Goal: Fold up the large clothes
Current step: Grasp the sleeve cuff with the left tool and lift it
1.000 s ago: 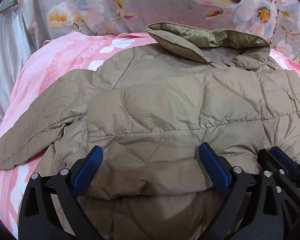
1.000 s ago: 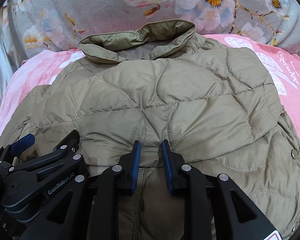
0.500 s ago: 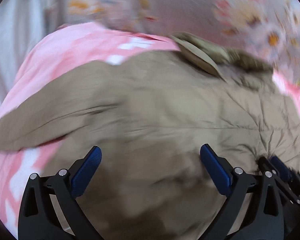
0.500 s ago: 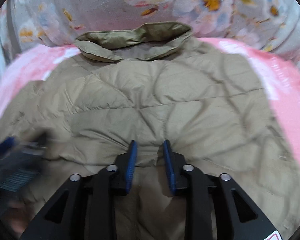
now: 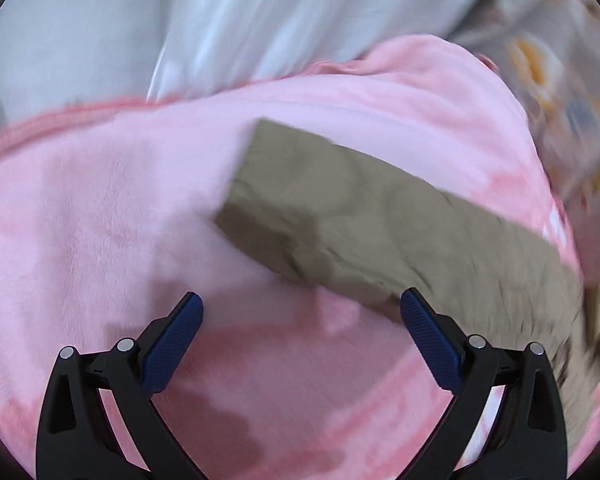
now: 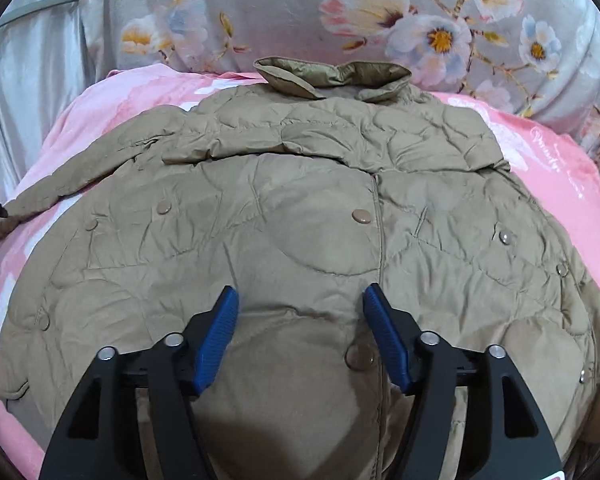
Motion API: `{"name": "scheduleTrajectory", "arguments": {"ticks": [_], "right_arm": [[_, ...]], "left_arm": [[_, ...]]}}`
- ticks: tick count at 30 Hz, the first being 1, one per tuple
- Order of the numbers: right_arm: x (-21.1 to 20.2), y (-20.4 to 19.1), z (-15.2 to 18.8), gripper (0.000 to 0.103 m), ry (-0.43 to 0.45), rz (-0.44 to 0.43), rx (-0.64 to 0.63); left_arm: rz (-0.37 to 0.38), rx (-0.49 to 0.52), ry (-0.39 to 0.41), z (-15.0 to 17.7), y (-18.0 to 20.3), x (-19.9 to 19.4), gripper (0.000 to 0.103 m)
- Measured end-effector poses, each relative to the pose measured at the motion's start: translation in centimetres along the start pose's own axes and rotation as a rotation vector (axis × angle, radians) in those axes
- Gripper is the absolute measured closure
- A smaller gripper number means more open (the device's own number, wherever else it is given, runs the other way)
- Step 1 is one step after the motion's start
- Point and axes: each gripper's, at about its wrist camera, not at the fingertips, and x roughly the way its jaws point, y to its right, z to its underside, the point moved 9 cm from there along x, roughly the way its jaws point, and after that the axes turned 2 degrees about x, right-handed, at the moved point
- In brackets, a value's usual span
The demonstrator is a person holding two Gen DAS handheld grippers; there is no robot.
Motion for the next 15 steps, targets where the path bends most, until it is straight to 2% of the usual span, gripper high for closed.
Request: {"name": "scheduleTrajectory", "arguments": {"ticks": [2,3,4,6,8,10,11,13,15], "right_arm": [[0.3,0.0,0.1,0.030,-0.012,-0.013,0.007],[0.3,0.0,0.2,0.030,-0.014,-0.014,0.010],[0.3,0.1,0.3,0.028,-0.016,-0.012,0.012],[0.3,0.0,0.3,0.026,-0.017,-0.009,0.011],[0.4,0.3,0.4,0.021,-0.021,0.004,0.018],[0.5,0.3,0.5,0.021,-0.024,-0.005,0.028],[0.5,0.4,0.5,0.021,-0.025,-0.007,0.032],[0.6,0.4,0.6,0.020,-0.030,-0.006,0.041],[0.6,0.5,0.6,0.020,-0.032,-0.006,0.048]], "left_arm": [[0.040,-0.036,-0.013,-0.7,-0.4,0.8,0.008],[0.032,-0.037,-0.008,-1.1,-0.4,0.9,0.011],[0.030,-0.028,-0.001,-1.5,-0.1,0.9,0.017],[0.050,-0.001,-0.010,-1.8,1.0,1.1,0.038],[0.039,0.011,-0.017,-2.0,1.7,1.3,0.051],[0.055,0.022,-0.016,-2.4,2.3,0.9,0.065],[0.062,0.027,-0.012,-2.7,2.5,0.5,0.075],[0.076,0.056,0.018,-2.9,3.9,-0.9,0.088],[0.112,0.110,0.060,-3.1,6.2,-3.2,0.093]]}}
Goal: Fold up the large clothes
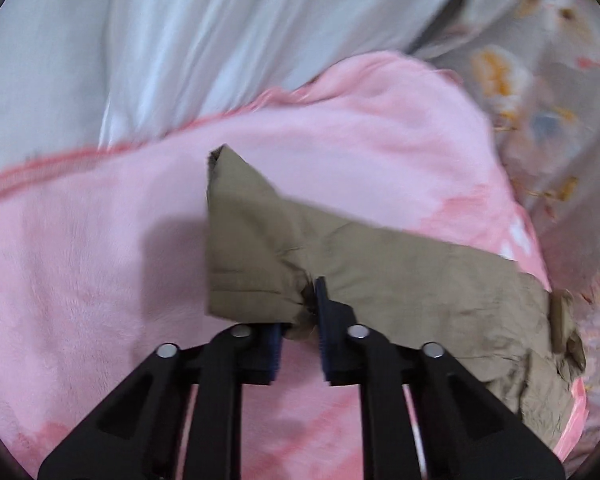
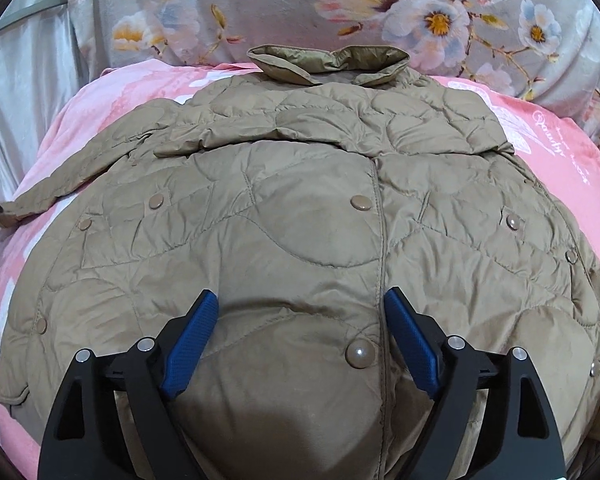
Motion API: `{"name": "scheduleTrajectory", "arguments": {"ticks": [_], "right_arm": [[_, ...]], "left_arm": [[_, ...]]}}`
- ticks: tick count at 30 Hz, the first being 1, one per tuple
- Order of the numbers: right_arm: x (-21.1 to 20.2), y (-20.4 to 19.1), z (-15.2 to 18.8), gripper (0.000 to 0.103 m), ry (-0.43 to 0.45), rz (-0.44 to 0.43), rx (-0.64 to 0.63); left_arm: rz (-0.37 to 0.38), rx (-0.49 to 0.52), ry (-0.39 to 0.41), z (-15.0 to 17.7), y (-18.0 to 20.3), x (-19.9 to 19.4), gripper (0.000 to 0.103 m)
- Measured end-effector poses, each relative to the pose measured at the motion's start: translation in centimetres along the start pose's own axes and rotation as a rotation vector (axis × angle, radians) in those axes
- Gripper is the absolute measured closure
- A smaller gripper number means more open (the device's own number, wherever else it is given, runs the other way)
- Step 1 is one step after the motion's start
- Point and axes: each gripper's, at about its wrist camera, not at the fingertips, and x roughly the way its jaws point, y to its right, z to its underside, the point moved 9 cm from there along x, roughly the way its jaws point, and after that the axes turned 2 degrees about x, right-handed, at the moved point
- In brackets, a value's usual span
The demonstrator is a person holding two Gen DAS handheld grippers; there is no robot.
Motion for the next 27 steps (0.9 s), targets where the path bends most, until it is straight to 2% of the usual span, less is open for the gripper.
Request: {"name": "scheduleTrajectory", "arguments": {"ticks": [4,8,12,16,21,27], "right_arm": [[-0.2,0.0,0.0,0.019,0.000,0.025,0.001],[-1.1,0.6,0.0,0.019,0.005,0.021,0.042],[-2.5,2.4,-0.3,0.019,0.014,0.009,0.108],[-4.3,4.9,-0.8,0.019,0.037,0.023,0.134],[-5.9,9.1,-0.9,0.019,0.052,0.059,0.176],[-6.6,13.3,-0.1,0.019,0.055,0.092,0.216]], "left_arm": [[0.097,0.145,0.072,-0.2,7.3,-4.9,0.097],[0.220,0.335,0.104,2.0,17.5,-9.5,0.097],[0.356,0.496,0.094,6.5,28.0,-12.8,0.097],[0.421,0.605,0.061,11.5,35.3,-13.6,0.097],[0.451,0.691,-0.043,19.2,40.8,-11.4,0.097],[0.424,0.752,-0.168,27.7,42.0,-7.8,0.097]]}}
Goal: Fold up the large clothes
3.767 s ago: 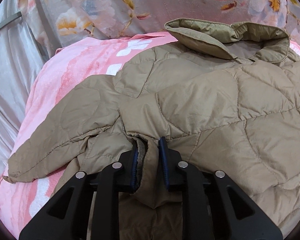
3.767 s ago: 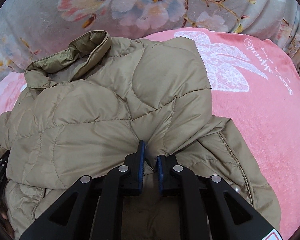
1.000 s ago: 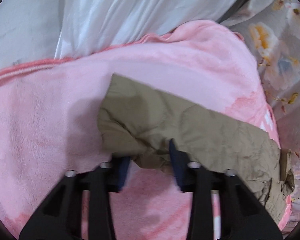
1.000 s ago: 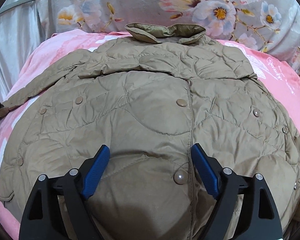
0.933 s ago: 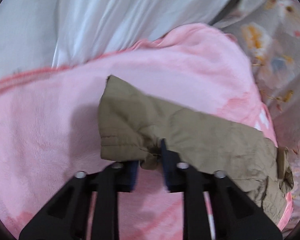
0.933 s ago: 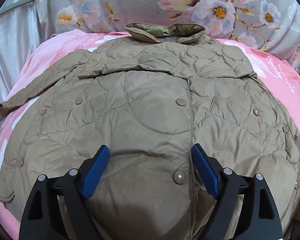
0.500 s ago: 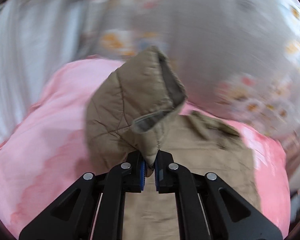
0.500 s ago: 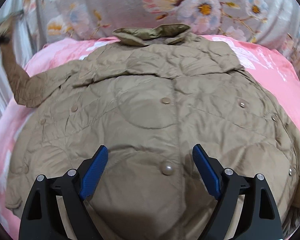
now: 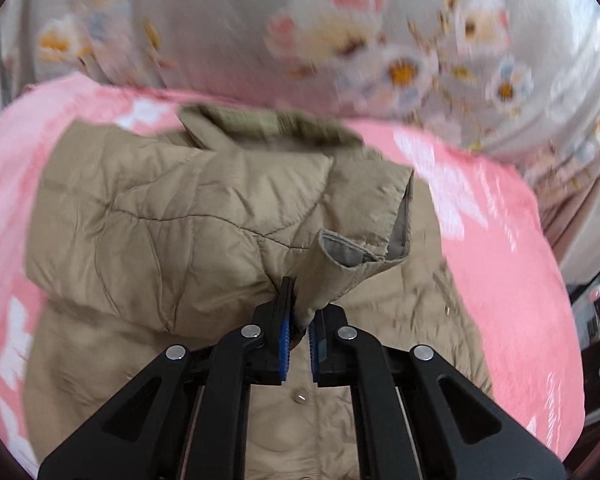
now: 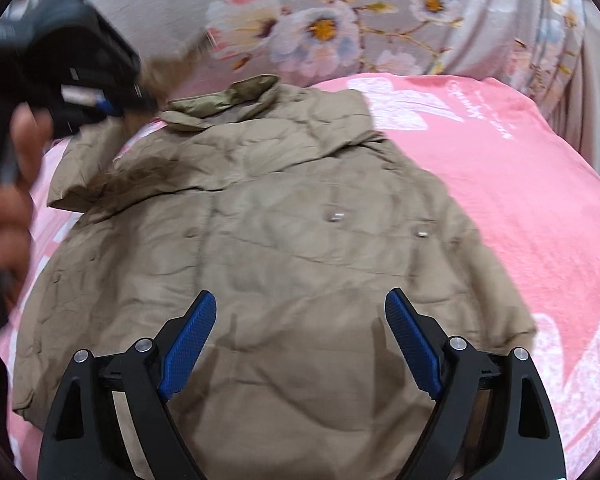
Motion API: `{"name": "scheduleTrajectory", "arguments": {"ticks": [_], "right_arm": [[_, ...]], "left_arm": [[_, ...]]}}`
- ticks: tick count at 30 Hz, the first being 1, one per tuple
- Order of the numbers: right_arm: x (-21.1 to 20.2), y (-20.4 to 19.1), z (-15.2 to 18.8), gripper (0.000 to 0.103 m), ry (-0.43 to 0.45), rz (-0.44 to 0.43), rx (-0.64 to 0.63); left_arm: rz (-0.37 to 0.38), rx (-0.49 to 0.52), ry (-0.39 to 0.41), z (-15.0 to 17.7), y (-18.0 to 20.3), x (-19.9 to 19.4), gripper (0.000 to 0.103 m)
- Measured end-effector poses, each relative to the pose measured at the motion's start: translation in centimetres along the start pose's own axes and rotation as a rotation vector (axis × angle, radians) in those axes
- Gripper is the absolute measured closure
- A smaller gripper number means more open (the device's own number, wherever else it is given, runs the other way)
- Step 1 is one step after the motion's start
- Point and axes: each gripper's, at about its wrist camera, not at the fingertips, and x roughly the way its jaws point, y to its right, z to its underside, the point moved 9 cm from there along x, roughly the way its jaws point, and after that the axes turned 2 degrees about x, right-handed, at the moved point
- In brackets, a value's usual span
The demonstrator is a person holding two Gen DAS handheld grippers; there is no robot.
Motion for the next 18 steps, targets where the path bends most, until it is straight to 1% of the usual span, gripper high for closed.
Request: {"name": "scheduleTrajectory", "arguments": {"ticks": [3,4,5,7,10,12,13,14,15,16,17,18], "right_arm": [[0.3,1.5,-0.1,0.019,-0.005,0.010,0.023],[0.4,1.8,-0.1,0.019,-0.006,0.010,0.027],[0.5,2.0,-0.3,0.019,-0.007,0.010,0.031],[0.6,2.3,-0.7,0.019,-0.005,0.008,0.035],[0.6,2.2,-2.2,0.019,0.016,0.006,0.025],[0.7,1.7,-3.7,0.019,0.029,-0.013,0.017],[0.8,1.4,-4.4,0.019,0.034,-0.028,0.015],[1.0,1.0,-5.3,0.019,0.037,-0.052,0.018],[1.3,0.8,-5.9,0.019,0.036,-0.072,0.024],[1.7,0.4,-6.5,0.019,0.028,-0.100,0.037],[2.4,0.0,-7.2,0.018,0.004,-0.146,0.066],[2.8,-0.4,-7.6,0.018,-0.014,-0.181,0.090]], "left_arm": [[-0.011,0.011,-0.031,1.8,0.6,1.6,0.092],[-0.009,0.010,-0.038,2.1,0.6,1.8,0.087],[-0.008,0.007,-0.040,2.7,0.5,1.8,0.085],[-0.022,0.015,-0.037,3.0,0.2,1.4,0.082],[-0.035,0.018,-0.034,3.5,-0.6,0.7,0.075],[-0.022,0.003,-0.036,4.1,-1.6,-0.1,0.073],[0.000,-0.010,-0.031,4.2,-2.2,-0.9,0.069],[0.020,-0.018,-0.026,4.3,-2.5,-1.4,0.054],[0.065,-0.036,-0.003,4.3,-3.3,-3.0,0.042],[0.082,-0.047,0.020,4.2,-3.7,-4.0,0.018],[0.101,-0.062,0.059,3.9,-4.5,-5.4,0.011],[0.116,-0.086,0.116,3.6,-5.7,-7.2,0.008]]}}
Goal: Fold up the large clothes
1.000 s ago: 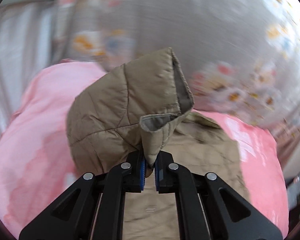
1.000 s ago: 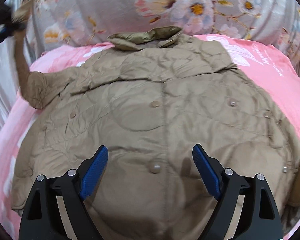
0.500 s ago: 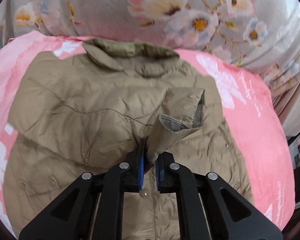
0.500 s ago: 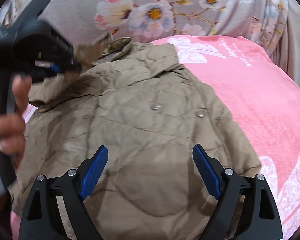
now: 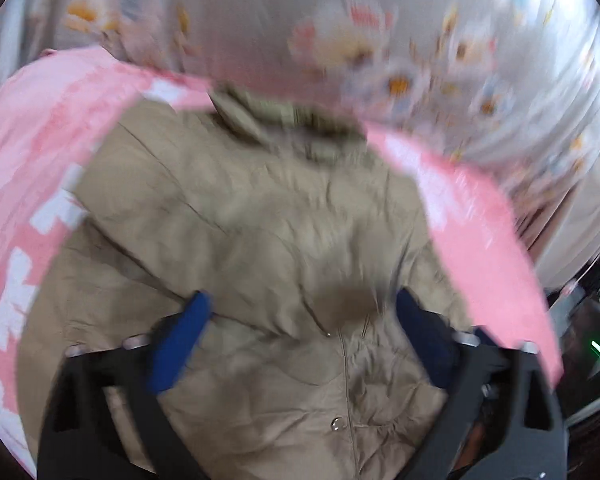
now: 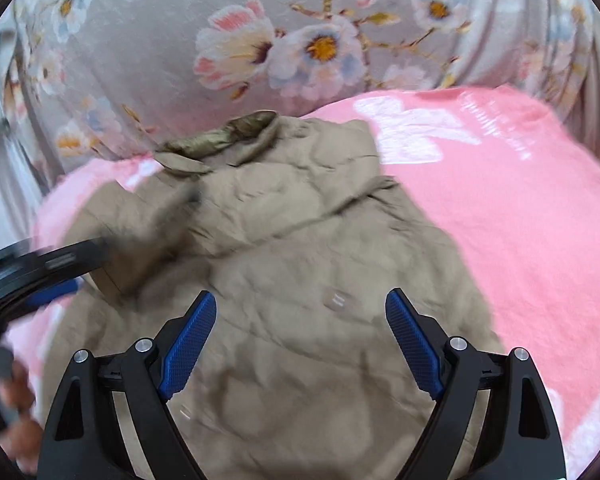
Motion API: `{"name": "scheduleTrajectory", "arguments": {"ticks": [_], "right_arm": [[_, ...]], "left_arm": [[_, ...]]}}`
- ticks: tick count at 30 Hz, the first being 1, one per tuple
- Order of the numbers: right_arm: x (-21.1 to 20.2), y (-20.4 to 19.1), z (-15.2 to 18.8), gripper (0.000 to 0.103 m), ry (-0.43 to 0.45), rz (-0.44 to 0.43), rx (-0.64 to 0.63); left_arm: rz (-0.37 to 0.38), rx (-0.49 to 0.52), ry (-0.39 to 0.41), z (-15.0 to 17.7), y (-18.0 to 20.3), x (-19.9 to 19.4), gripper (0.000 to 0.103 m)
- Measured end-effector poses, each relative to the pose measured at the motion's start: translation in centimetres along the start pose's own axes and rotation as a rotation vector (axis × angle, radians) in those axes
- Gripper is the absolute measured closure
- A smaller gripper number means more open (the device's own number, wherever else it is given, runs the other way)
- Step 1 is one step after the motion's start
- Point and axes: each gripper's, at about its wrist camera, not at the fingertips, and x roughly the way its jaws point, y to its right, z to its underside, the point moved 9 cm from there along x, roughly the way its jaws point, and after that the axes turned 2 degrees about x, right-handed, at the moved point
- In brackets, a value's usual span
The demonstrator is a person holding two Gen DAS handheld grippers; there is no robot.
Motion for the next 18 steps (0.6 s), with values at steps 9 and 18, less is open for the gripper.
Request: {"name": "scheduleTrajectory", "arguments": {"ticks": [9,18], "right_arm": [[5.9,-3.1,0.5,0.018,-0.177,-0.134,0.188],[7.5,-6.8,0.6,0.089,-0.219,-0.057,-0.024]], "left_arm": [[-0.165,-0.143,-0.001,-2.0,-12.7,-2.1,0.008],[-0.263,-0.112,-0.080,-1.0,-17.4,1.7,0.008]]}}
